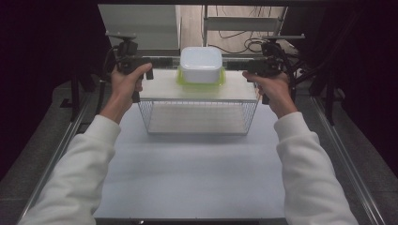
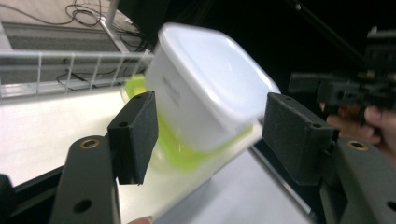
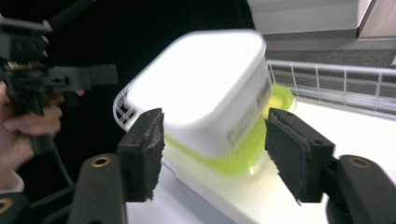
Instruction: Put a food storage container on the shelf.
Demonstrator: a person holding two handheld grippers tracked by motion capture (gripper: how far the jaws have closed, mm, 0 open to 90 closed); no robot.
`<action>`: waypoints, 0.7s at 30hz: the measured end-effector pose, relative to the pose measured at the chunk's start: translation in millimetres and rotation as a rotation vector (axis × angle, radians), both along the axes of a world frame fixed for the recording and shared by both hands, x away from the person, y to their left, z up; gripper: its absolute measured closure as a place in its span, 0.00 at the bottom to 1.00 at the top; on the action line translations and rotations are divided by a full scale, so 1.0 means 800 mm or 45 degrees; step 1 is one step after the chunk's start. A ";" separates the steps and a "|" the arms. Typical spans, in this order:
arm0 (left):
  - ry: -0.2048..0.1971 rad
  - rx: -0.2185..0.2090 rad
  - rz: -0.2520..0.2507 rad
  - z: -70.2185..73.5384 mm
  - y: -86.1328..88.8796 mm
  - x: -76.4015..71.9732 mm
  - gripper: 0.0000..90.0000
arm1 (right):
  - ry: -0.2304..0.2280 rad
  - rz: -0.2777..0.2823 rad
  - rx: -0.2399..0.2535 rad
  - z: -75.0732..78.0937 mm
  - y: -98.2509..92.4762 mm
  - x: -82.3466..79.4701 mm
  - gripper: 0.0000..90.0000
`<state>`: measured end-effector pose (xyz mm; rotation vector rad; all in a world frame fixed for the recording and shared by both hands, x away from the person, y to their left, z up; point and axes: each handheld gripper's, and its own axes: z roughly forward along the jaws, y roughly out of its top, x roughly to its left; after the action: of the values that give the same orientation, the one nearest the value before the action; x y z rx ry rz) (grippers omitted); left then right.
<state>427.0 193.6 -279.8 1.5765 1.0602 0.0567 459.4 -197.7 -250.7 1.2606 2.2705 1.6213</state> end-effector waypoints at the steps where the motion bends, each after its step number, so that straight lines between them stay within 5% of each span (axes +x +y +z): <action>1: -0.018 0.021 -0.006 -0.003 0.002 -0.008 0.38 | -0.012 0.003 -0.019 -0.002 -0.002 -0.007 0.38; 11: -0.060 0.128 -0.041 -0.055 0.020 -0.085 0.38 | -0.132 -0.020 -0.066 -0.043 -0.032 -0.072 0.36; 15: -0.053 0.126 -0.038 -0.081 0.021 -0.109 0.37 | -0.189 -0.005 -0.117 -0.059 -0.034 -0.098 0.36; 21: -0.029 0.177 -0.055 -0.122 0.011 -0.135 0.37 | -0.179 0.033 -0.118 -0.099 -0.036 -0.134 0.36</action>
<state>318.7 202.4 -377.6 1.7191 1.0225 0.1210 352.2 -226.7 -330.2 1.0660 2.2571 1.5399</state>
